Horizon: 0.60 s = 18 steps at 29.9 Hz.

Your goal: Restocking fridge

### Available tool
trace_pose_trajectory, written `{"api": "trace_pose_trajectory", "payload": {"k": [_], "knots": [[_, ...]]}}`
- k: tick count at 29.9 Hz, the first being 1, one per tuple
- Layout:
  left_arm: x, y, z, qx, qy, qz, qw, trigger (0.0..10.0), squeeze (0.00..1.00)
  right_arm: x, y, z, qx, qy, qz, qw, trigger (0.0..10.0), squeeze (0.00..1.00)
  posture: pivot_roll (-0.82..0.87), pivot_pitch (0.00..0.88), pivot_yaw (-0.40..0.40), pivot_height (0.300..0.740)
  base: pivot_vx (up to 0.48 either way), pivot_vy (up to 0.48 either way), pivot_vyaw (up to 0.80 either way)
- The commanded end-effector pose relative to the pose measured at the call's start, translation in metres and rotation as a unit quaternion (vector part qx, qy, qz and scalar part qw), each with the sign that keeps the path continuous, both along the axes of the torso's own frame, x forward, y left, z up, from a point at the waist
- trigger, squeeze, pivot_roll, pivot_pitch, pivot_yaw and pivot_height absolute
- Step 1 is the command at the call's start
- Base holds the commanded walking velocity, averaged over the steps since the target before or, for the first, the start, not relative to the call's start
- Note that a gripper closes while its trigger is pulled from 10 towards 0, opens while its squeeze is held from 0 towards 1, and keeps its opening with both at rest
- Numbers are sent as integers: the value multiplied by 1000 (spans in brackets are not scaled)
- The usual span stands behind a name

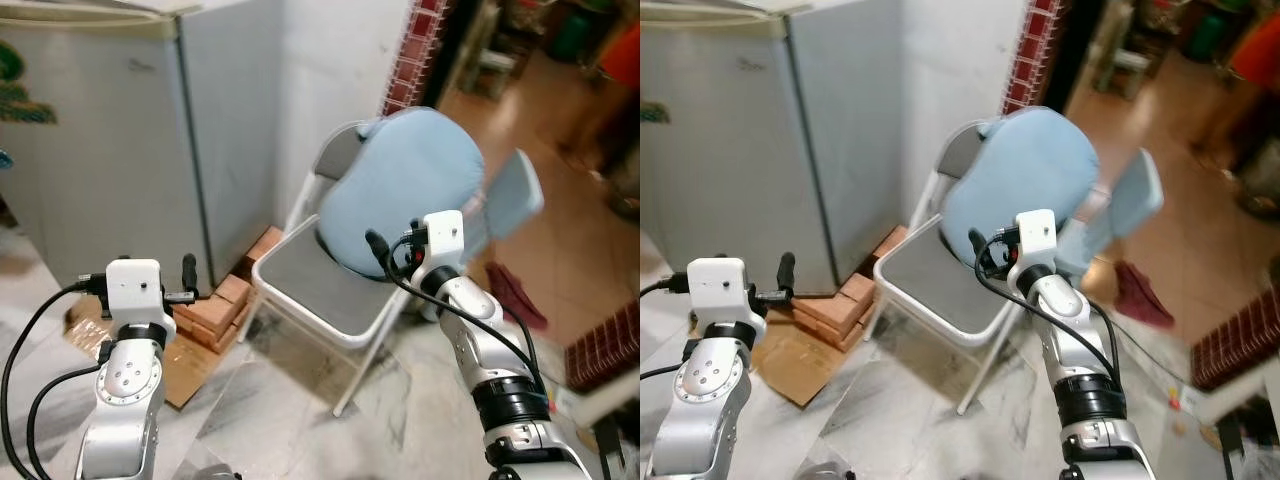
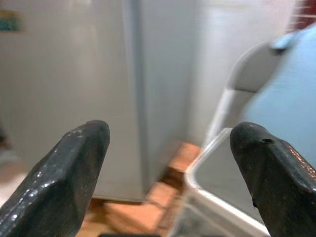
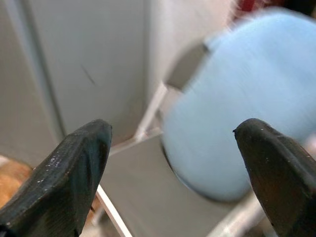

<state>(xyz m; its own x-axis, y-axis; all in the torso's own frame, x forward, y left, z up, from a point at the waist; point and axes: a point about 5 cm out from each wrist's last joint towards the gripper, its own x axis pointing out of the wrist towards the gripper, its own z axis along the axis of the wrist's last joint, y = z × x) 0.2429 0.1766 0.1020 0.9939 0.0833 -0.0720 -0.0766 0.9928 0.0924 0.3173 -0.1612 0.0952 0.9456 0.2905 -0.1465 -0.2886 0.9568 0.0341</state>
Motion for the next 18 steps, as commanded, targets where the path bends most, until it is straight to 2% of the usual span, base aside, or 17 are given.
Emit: {"api": "trace_pose_trajectory", "payload": {"k": [1,9,18], "knots": [[-1,5,2,-3,-3,3,1000,10000,0,2,5,5,4,-6,1,1000,10000,0,90,0,-73,740,0,480,-800],[1,-1,2,-20,-5,-9,1000,10000,0,0,4,6,10,-5,-1,1000,10000,0,81,0,-74,740,0,480,-709],[6,-3,10,-6,-25,-24,999,10000,0,3,5,12,19,-13,4,1000,10000,0,86,0,-76,740,0,480,0]]}}
